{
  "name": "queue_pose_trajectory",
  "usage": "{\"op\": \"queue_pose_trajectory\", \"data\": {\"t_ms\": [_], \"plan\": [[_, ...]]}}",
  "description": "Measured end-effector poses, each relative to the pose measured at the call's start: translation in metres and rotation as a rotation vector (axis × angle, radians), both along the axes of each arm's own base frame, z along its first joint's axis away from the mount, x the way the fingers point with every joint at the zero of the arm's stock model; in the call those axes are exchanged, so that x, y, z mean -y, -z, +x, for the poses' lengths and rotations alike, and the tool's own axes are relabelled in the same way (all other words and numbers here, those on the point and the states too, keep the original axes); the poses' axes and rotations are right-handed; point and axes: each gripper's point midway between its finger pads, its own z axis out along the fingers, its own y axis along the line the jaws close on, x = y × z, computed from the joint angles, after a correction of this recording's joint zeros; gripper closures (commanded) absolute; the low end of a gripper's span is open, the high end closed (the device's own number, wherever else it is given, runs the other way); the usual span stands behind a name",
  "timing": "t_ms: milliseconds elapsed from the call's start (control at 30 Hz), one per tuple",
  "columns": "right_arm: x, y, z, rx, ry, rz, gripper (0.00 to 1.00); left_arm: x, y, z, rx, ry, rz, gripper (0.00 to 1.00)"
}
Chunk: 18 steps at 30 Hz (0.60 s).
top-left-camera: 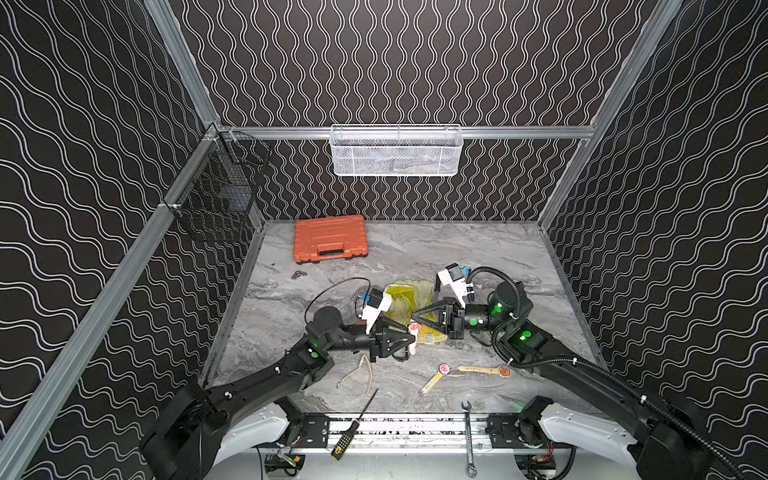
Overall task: Wipe the watch dial
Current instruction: Adjust the watch.
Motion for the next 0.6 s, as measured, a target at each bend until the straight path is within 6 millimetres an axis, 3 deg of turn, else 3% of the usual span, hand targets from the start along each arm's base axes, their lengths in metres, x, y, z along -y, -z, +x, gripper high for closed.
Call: {"op": "queue_pose_trajectory", "data": {"t_ms": [133, 300, 600], "plan": [[0.0, -0.003, 0.0, -0.001, -0.003, 0.017, 1.0, -0.004, -0.008, -0.001, 0.049, -0.025, -0.027, 0.64], [-0.001, -0.003, -0.001, -0.015, -0.011, 0.031, 1.0, -0.006, -0.015, 0.004, 0.09, -0.064, -0.044, 0.61], [-0.004, -0.003, -0.004, -0.054, -0.028, 0.063, 1.0, -0.005, -0.015, 0.006, 0.104, -0.067, -0.055, 0.71]]}}
